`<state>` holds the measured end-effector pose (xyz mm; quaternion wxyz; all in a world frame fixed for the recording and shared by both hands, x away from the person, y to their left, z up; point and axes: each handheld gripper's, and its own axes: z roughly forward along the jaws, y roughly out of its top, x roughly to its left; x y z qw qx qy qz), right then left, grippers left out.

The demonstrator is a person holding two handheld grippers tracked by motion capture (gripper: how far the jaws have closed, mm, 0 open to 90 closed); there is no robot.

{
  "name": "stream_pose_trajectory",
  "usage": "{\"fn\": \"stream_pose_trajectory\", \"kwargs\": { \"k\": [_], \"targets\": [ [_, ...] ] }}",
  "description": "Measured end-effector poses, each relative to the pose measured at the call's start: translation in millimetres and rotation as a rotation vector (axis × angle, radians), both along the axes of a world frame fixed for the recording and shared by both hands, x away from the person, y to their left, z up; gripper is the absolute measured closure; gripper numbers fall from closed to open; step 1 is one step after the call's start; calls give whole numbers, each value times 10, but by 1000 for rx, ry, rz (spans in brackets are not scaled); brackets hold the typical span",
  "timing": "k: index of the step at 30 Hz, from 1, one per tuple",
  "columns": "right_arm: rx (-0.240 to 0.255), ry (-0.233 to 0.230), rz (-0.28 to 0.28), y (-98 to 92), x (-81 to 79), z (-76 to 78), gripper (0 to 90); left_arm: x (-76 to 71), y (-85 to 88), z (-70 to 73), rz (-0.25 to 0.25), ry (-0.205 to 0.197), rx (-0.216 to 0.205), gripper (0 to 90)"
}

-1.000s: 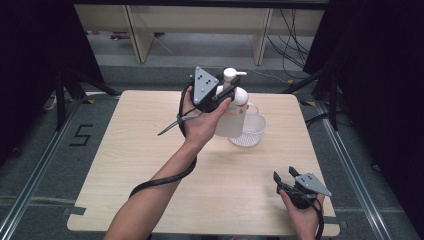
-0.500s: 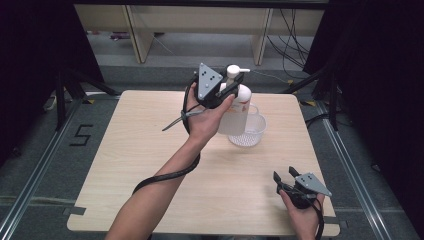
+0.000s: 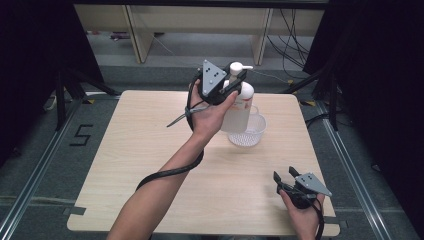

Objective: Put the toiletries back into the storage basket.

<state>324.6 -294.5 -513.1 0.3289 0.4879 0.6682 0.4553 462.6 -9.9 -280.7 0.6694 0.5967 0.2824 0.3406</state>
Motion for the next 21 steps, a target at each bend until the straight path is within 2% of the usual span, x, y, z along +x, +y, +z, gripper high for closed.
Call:
{"fn": "stream_pose_trajectory", "kwargs": {
  "k": [16,18,21],
  "targets": [
    [4,2,1,-4,-2,4,381,76,-69,41,1,-7,1,590],
    [5,18,21,-12,1,10,381,83,-78,51,2,-5,1,590],
    [0,24,9,-8,-7,15,381,94,-99,65,0,-6,-2,590]
  ]
}}
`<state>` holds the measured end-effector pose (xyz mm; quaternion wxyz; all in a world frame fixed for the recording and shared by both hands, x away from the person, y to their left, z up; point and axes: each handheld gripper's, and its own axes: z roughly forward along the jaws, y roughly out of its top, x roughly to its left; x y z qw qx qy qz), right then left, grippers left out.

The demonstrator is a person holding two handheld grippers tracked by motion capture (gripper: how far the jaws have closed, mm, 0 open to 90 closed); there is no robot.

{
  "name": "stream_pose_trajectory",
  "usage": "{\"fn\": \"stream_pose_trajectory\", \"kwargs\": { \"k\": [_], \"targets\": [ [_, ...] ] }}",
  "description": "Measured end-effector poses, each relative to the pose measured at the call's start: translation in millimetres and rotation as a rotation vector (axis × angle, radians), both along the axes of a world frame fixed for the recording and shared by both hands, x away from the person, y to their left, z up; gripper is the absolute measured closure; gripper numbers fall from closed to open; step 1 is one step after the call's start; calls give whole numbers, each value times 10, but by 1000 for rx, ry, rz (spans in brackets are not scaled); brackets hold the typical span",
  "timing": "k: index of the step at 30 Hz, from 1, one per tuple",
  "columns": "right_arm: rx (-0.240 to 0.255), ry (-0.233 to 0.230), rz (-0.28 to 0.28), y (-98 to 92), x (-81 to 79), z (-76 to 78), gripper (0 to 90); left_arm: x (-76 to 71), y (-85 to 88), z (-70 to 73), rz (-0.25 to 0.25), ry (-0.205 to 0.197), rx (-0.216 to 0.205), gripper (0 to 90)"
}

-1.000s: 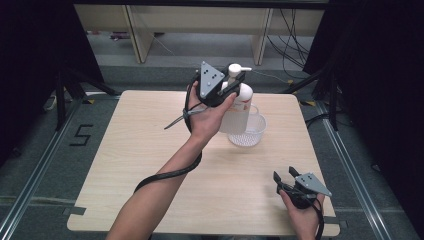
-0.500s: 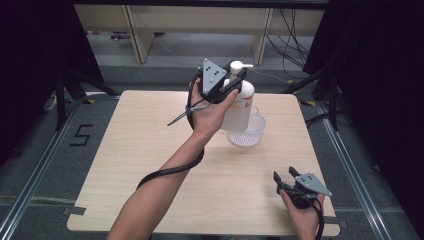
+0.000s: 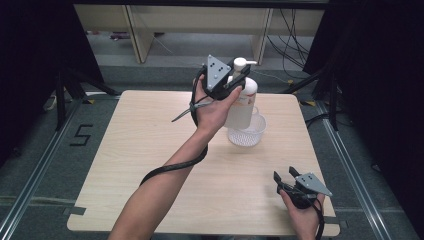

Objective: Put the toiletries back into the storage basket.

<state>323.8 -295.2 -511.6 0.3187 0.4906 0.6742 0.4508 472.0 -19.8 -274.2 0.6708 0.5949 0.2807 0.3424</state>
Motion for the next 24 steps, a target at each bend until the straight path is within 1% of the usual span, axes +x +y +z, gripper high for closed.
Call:
{"fn": "stream_pose_trajectory", "kwargs": {
  "k": [1,3,4,5,6,9,10,11,12,14,15,16,17,18,19,21,24],
  "targets": [
    [3,-9,14,-5,9,-6,381,5,-10,4,-2,-2,-1,590],
    [1,-12,13,-8,12,-8,381,13,-27,8,-3,-3,0,590],
    [0,-14,12,-9,12,-8,381,15,-36,8,-4,1,-5,590],
    [2,-2,-2,-2,1,-1,381,22,-41,10,-5,1,-1,590],
    [2,-2,-2,-2,0,0,381,27,-48,10,-5,1,-1,590],
    [-4,-8,-1,-7,5,-4,380,38,-74,10,-5,1,-2,590],
    [-15,-13,-4,-10,9,-8,380,42,-84,10,-5,2,-3,590],
    [-12,-16,-6,-5,18,-12,381,46,-91,11,-5,2,0,590],
    [0,-5,-2,-4,1,-2,381,51,-101,11,-4,2,0,590],
    [4,-4,-2,-2,0,-1,380,59,-117,9,-4,5,1,590],
    [8,-10,10,-7,7,-5,381,66,-125,7,-4,4,0,590],
    [-4,-12,-1,-9,5,-5,381,71,-128,5,-4,6,4,590],
    [0,-33,-12,-4,16,-18,381,79,-133,3,-3,7,3,590],
    [17,-21,-22,4,8,-17,381,85,-138,1,-3,11,3,590],
    [17,-21,-22,4,8,-17,381,85,-138,1,-3,11,3,590],
    [1,-30,-14,-3,12,-17,381,99,-151,0,-3,10,4,590],
    [5,-29,-13,-3,11,-18,381,110,-163,-1,-3,13,4,590]
  ]
}}
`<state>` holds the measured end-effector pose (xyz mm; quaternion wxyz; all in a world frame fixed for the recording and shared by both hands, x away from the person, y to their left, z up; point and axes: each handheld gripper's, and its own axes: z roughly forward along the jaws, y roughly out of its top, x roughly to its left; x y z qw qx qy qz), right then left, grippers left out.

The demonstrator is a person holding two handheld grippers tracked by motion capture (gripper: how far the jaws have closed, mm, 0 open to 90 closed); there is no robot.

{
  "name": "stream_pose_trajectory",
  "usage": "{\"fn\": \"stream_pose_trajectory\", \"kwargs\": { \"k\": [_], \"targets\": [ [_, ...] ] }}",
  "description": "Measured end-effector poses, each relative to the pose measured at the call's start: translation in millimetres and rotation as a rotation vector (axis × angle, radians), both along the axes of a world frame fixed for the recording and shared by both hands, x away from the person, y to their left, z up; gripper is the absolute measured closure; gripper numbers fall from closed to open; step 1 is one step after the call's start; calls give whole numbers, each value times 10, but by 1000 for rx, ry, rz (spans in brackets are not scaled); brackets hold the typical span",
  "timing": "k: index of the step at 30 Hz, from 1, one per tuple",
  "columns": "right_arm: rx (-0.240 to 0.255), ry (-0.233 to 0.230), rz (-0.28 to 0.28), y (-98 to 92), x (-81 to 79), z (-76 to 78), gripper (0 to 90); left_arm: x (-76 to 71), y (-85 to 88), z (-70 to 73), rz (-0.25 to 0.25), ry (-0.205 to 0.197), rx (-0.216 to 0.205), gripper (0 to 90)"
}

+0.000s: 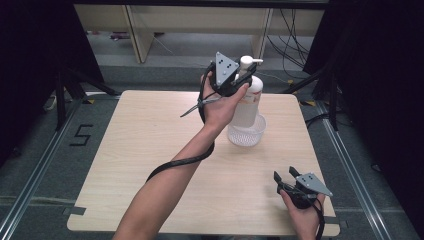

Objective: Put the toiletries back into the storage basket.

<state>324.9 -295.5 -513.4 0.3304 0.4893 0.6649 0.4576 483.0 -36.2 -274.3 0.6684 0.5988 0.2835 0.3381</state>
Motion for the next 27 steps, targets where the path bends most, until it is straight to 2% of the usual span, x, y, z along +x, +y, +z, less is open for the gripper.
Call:
{"fn": "stream_pose_trajectory", "kwargs": {
  "k": [4,5,7,10,27],
  "targets": [
    [-6,-8,4,-8,-4,7,381,20,-13,-13,2,3,1,590],
    [0,5,12,-8,-8,10,381,25,-17,-18,0,2,2,590],
    [-22,-2,3,-15,1,6,381,32,-27,-26,0,3,2,590],
    [-8,10,15,-13,-11,15,381,44,-38,-38,3,3,6,590],
    [-12,11,2,-10,-4,7,380,91,-147,-61,-3,3,12,590]
  ]
}}
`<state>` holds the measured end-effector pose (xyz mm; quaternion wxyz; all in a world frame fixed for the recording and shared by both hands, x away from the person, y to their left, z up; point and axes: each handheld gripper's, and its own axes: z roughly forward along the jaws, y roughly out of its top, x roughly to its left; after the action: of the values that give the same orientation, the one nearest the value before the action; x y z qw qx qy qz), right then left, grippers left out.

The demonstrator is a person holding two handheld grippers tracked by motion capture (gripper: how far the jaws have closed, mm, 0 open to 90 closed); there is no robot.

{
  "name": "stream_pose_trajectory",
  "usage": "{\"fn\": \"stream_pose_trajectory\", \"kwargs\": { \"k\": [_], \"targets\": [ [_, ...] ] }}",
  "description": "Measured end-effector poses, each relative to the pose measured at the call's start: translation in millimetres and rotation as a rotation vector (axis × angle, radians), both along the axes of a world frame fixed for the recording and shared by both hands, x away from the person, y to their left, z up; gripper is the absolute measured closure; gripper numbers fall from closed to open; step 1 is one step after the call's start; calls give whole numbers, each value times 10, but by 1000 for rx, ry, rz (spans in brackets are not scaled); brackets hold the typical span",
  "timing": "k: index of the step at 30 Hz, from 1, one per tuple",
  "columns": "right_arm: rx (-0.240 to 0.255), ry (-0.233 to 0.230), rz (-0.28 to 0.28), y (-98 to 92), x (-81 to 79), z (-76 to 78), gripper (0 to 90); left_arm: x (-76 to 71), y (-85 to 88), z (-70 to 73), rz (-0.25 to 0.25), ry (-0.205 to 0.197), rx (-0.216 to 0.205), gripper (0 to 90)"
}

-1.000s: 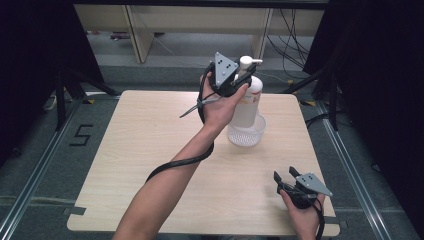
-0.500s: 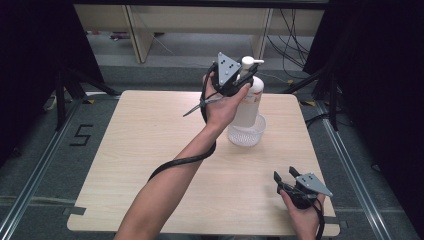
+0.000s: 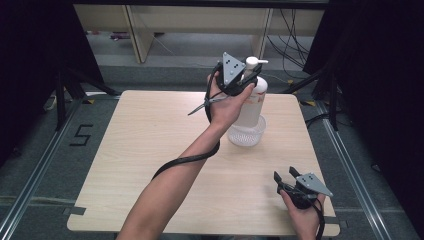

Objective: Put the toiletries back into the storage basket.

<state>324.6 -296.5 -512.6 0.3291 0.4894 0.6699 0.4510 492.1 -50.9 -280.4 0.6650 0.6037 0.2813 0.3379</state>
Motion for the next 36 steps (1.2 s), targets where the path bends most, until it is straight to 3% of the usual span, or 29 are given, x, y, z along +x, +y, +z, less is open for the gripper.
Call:
{"fn": "stream_pose_trajectory", "kwargs": {
  "k": [36],
  "targets": [
    [16,0,7,-3,-10,0,380,136,-141,-111,10,24,21,589]
  ]
}}
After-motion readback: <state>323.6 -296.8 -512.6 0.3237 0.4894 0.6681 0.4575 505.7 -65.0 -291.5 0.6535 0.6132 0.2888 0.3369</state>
